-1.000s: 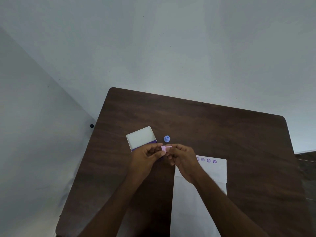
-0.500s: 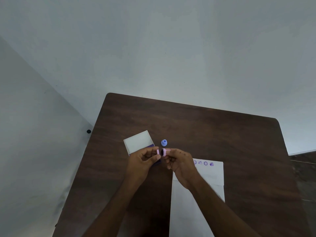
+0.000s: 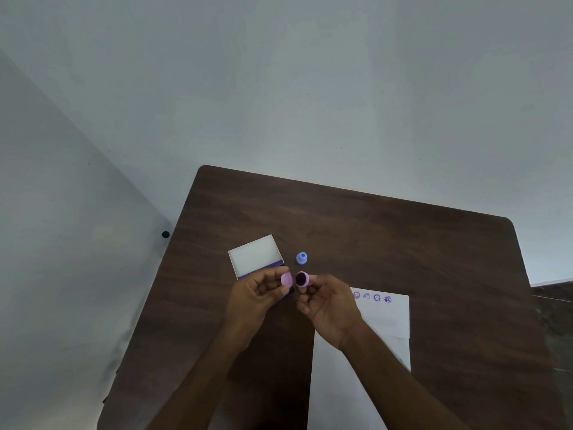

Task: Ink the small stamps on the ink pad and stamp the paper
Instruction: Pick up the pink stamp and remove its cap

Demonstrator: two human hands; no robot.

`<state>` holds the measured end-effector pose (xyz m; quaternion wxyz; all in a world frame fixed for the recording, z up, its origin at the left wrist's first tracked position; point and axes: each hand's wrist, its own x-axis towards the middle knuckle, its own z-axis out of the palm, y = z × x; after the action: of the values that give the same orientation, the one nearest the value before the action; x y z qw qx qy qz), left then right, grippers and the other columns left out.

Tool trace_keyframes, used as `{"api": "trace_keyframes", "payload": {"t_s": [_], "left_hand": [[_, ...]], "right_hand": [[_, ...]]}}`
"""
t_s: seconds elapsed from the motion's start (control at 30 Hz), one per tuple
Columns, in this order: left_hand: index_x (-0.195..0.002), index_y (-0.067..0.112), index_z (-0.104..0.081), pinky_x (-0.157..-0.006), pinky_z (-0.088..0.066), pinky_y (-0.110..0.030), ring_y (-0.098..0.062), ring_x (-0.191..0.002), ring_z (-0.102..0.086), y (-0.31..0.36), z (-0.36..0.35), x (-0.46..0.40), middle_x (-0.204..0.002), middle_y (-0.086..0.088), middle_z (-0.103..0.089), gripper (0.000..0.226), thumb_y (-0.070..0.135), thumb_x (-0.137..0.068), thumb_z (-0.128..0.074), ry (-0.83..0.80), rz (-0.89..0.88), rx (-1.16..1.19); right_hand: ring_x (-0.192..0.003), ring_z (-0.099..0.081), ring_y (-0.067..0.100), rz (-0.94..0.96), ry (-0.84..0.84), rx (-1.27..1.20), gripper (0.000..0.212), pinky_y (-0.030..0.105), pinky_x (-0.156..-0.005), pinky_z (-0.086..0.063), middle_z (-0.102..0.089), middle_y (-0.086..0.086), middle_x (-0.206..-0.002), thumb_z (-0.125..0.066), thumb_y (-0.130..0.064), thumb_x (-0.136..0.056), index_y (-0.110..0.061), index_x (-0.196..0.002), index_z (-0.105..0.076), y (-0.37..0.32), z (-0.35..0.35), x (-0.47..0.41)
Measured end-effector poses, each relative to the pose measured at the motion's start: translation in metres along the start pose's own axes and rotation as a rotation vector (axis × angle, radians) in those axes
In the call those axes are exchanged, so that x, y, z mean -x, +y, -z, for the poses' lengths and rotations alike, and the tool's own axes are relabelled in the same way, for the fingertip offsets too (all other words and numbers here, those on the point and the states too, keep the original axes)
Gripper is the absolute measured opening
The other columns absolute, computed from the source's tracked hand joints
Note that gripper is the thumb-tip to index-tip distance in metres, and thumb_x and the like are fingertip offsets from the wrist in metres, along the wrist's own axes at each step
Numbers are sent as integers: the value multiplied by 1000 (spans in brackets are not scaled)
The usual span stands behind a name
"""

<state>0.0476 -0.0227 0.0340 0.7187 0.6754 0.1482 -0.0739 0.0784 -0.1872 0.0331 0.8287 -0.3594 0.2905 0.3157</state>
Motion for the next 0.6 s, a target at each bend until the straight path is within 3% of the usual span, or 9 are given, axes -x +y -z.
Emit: {"api": "trace_keyframes", "payload": {"t_s": [0.1, 0.27, 0.5, 0.6], "left_hand": [[-103, 26, -72, -74, -54, -15, -9, -93, -72, -2, 6, 2, -98, 10, -76, 31, 20, -73, -79, 11, 6, 27], [-105, 20, -71, -74, -55, -17, -9, -93, -71, -18, 27, 9, -98, 8, -76, 33, 10, -75, -79, 69, 69, 13], [-100, 28, -72, -68, -53, -12, -4, -83, -71, -61, 65, 25, -91, 10, -76, 28, 15, -77, -80, 300, 162, -101], [-102, 29, -73, -70, -50, -7, 5, -85, -67, -77, 74, 27, -92, 16, -74, 26, 27, -77, -80, 380, 155, -217]], "right_hand": [[-65, -58, 20, -20, -20, -5, 22, 30, -58, -52, -62, 16, -82, -65, -14, -70, -2, -87, -69, 2, -2, 0], [-70, -56, 20, -66, -13, -26, 28, 31, -66, -50, -61, 15, -85, -67, -12, -69, -2, -96, -65, 6, -7, -5], [-66, -52, 18, -146, -64, 25, 24, 28, -58, -45, -57, 13, -82, -64, -13, -74, -3, -95, -62, 19, -22, -11], [-65, -53, 18, -156, -72, 63, 27, 27, -55, -45, -57, 13, -82, -64, -14, -74, -2, -98, -60, 25, -28, -14]]}}
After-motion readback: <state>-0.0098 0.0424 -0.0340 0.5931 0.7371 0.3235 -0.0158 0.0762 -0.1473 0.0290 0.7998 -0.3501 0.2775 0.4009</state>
